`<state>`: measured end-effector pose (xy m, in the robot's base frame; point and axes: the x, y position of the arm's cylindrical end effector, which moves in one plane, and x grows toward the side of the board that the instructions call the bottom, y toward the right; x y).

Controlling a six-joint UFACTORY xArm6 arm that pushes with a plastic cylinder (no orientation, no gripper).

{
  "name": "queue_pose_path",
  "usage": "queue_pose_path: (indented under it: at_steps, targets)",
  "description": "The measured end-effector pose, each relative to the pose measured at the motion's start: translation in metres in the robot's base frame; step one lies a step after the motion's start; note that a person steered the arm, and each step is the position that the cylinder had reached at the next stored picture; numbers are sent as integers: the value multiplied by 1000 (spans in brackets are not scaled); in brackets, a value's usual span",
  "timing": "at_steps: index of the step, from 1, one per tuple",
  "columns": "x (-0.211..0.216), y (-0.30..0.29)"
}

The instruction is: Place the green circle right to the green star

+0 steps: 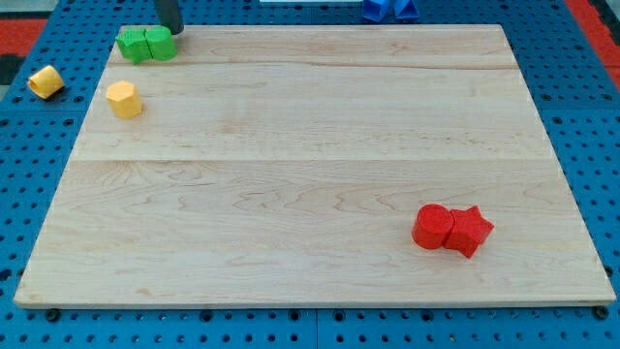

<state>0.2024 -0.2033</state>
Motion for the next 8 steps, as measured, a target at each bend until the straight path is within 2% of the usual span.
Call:
queue_pose_path:
  at_steps: [2, 3, 4, 7, 8]
  targets:
    - [1, 71]
    - [14, 85]
    - [31, 80]
    - [34, 77]
    - [52, 73]
